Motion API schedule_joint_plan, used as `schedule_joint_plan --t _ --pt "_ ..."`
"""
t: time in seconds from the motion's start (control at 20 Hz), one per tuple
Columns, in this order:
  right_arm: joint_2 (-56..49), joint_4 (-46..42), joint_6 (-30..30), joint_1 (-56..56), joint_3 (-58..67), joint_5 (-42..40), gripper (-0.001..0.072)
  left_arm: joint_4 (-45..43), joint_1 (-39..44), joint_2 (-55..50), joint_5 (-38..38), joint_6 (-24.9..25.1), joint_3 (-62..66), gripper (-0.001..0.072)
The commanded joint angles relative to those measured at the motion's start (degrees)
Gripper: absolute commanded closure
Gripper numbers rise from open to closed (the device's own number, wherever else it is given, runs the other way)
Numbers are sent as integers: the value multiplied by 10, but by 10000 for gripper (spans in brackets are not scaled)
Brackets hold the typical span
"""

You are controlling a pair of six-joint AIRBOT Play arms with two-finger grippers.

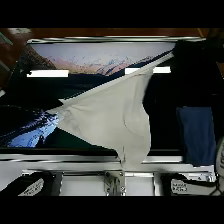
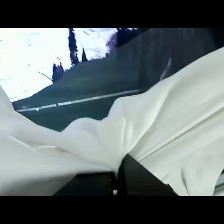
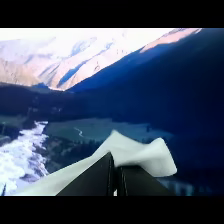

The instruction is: Fold the shirts.

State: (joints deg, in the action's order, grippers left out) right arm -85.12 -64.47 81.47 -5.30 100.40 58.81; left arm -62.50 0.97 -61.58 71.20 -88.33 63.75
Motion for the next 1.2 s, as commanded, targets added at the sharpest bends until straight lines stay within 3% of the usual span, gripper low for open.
schedule_joint_plan --t 0.0,0.15,0.3,0.35,0.4,0.45,0.5,0.6,0.65,0.75,0.8,0.9,1.15 --pt "-125 85 4 11 0 -109 646 23 -14 -127 -143 1 6 666" --pt "-174 95 5 24 0 -110 646 63 -15 -214 -190 2 37 666" --pt "-199 96 28 37 0 -56 645 120 -16 -266 -180 2 42 658" --pt "-199 99 30 38 1 -43 618 126 -18 -273 -166 2 42 494" --pt "-194 118 29 37 1 -30 467 125 -26 -273 -144 2 45 217" --pt "-183 138 23 31 1 -14 197 120 -44 -272 -102 2 57 124" --pt "-166 148 12 21 1 9 80 108 -68 -272 -47 9 75 124" --pt "-117 117 -7 -9 1 91 78 50 -130 -270 86 17 118 141" --pt "-95 79 -10 -27 1 147 78 9 -162 -264 141 18 129 215" --pt "-63 -8 -10 -65 -2 272 84 -42 -216 -241 189 33 113 250" --pt "-52 -26 -14 -86 -15 323 83 -39 -240 -226 183 48 86 246" --pt "-33 -7 -15 -123 -68 364 83 -16 -266 -208 149 72 12 104" --pt "-5 64 -14 -141 -216 329 83 58 -263 -215 18 162 -126 96"
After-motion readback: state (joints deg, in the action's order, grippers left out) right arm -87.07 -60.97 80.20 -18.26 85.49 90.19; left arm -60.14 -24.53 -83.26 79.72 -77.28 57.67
